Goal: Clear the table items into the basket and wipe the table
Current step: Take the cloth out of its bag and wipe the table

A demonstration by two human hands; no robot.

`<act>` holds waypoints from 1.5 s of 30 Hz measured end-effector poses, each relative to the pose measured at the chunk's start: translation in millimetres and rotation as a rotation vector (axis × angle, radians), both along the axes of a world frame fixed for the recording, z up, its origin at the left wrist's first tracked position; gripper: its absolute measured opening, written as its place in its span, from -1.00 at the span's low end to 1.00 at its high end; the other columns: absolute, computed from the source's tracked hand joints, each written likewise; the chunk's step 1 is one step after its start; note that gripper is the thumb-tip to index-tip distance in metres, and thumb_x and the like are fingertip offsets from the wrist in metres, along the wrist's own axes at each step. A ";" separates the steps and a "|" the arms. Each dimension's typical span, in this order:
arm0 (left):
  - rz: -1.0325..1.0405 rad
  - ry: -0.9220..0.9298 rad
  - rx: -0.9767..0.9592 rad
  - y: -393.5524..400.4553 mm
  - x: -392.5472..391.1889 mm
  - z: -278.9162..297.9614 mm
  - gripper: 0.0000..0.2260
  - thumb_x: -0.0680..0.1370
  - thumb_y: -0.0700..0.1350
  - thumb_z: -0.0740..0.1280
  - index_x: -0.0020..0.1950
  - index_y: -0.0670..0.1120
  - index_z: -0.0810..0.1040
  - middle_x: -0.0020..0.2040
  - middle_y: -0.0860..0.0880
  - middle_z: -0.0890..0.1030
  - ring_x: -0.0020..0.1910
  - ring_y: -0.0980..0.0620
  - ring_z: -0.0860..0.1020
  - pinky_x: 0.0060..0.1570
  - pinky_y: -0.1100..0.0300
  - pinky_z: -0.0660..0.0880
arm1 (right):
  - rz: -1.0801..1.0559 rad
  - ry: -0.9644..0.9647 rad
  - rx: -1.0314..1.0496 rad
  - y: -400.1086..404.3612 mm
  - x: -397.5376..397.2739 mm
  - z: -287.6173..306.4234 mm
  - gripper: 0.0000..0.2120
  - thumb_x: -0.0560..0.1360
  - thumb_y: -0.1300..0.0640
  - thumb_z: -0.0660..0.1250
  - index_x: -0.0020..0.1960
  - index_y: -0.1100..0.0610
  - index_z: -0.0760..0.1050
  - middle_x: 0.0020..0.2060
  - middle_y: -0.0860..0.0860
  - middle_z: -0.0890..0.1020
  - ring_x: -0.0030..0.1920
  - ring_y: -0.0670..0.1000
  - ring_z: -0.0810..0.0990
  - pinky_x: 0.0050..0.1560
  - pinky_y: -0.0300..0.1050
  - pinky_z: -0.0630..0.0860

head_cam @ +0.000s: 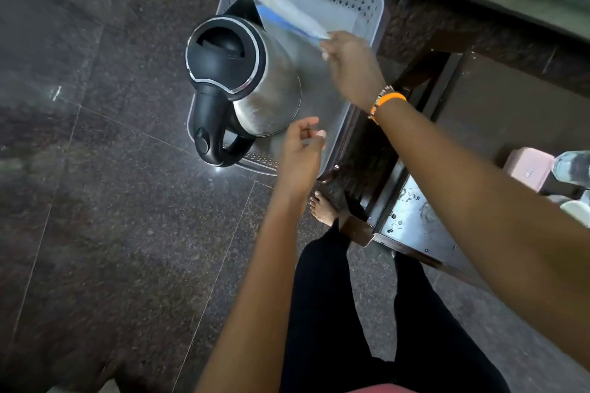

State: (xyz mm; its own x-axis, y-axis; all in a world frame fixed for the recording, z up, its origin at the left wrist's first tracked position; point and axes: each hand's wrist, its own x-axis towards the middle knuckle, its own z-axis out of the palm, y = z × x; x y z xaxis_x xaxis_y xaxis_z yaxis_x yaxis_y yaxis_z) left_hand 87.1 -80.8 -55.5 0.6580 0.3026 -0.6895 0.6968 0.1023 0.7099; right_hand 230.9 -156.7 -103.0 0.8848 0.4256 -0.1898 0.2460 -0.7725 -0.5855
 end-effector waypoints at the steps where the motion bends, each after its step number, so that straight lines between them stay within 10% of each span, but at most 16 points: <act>1: 0.011 -0.033 -0.003 -4.7 2.8 6.7 -0.82 0.57 -0.21 0.22 0.14 0.00 0.43 -0.12 0.10 0.42 -0.05 0.08 0.49 0.19 0.12 0.43 | -0.128 -0.008 0.137 -7.1 -8.0 11.2 -0.72 0.48 0.35 0.13 0.07 0.33 0.57 0.08 0.26 0.61 0.14 0.21 0.56 0.21 -0.02 0.43; 8: 0.081 -0.172 0.039 -62.2 11.5 49.9 -0.79 0.54 -0.06 0.30 0.14 -0.04 0.38 -0.05 0.08 0.45 -0.01 0.05 0.48 0.16 0.10 0.46 | -0.488 0.170 0.669 -85.4 -86.2 81.0 -0.75 0.40 0.39 0.25 -0.06 0.10 0.53 -0.14 -0.11 0.59 -0.18 -0.09 0.61 -0.12 -0.21 0.53; 15: 0.010 -0.085 -0.065 -144.7 -27.7 61.0 -0.91 0.50 -0.23 0.35 -0.12 -0.10 0.46 -0.09 -0.19 0.58 -0.10 -0.10 0.56 0.09 -0.11 0.52 | -0.608 0.354 0.768 -185.9 -160.0 99.0 -0.75 0.43 0.35 0.35 -0.11 0.02 0.40 -0.26 0.08 0.56 -0.31 -0.11 0.52 -0.26 -0.25 0.48; 20: -0.076 -0.092 -0.041 -196.5 -59.1 61.0 -0.96 0.52 -0.18 0.35 -0.10 -0.07 0.51 -0.21 -0.02 0.60 -0.27 0.10 0.56 -0.34 0.29 0.50 | -0.694 0.289 0.378 -269.3 -189.2 92.3 -0.73 0.41 0.36 0.31 0.09 0.24 0.39 -0.04 0.05 0.51 -0.04 0.00 0.48 0.05 -0.05 0.45; 23: -0.114 -0.106 -0.067 -231.9 -68.5 61.0 -0.96 0.50 -0.21 0.36 -0.08 -0.14 0.53 -0.13 -0.15 0.60 -0.17 -0.01 0.55 -0.14 0.08 0.56 | -0.668 0.166 0.159 -306.5 -198.2 94.0 -0.61 0.46 0.17 0.36 0.21 0.28 0.36 0.16 0.15 0.45 0.22 0.14 0.39 0.29 0.03 0.30; 29: -0.205 -0.144 -0.065 -293.0 -75.0 62.6 -0.89 0.47 -0.22 0.40 -0.25 -0.09 0.54 -0.26 -0.10 0.57 -0.23 0.01 0.50 -0.16 0.14 0.44 | -0.746 0.428 0.667 -336.8 -191.5 114.4 -0.79 0.45 0.26 0.37 0.00 0.13 0.37 -0.22 -0.01 0.52 -0.31 -0.16 0.54 -0.13 -0.16 0.53; 34: -0.089 -0.135 -0.001 -314.8 -79.5 59.4 -0.82 0.51 -0.21 0.35 -0.29 -0.06 0.51 -0.36 0.03 0.50 -0.38 0.16 0.43 -0.29 0.29 0.40 | -0.799 0.304 0.574 -367.2 -191.9 116.3 -0.72 0.35 0.44 0.30 -0.26 0.10 0.33 -0.24 0.11 0.46 -0.29 0.03 0.47 -0.21 -0.08 0.53; 40: 0.097 -0.212 0.104 -323.6 -78.9 61.6 -0.86 0.54 -0.18 0.31 -0.22 -0.02 0.50 -0.30 0.07 0.51 -0.34 0.19 0.43 -0.22 0.30 0.42 | -0.604 -0.016 -0.108 -389.1 -206.3 116.8 -0.79 0.32 0.42 0.17 -0.14 0.22 0.49 -0.01 0.16 0.47 -0.11 0.15 0.45 -0.22 0.02 0.42; 45: -0.094 -0.288 0.114 -344.8 -84.8 64.7 -0.90 0.48 -0.27 0.35 -0.13 -0.06 0.56 -0.22 -0.04 0.54 -0.24 0.07 0.48 -0.10 0.19 0.45 | -0.542 0.111 0.205 -379.5 -200.4 126.2 -0.77 0.40 0.39 0.22 -0.13 0.26 0.64 -0.21 0.06 0.57 -0.20 -0.02 0.54 -0.17 -0.22 0.45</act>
State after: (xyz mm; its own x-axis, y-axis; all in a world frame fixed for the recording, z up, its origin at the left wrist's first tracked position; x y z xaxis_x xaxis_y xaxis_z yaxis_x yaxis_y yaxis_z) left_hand 2.3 -425.6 9.2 0.8502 0.2955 -0.4357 0.4679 -0.0447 0.8827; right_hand 30.5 -536.1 23.3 0.9658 -0.0436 -0.2557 -0.2236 -0.6394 -0.7356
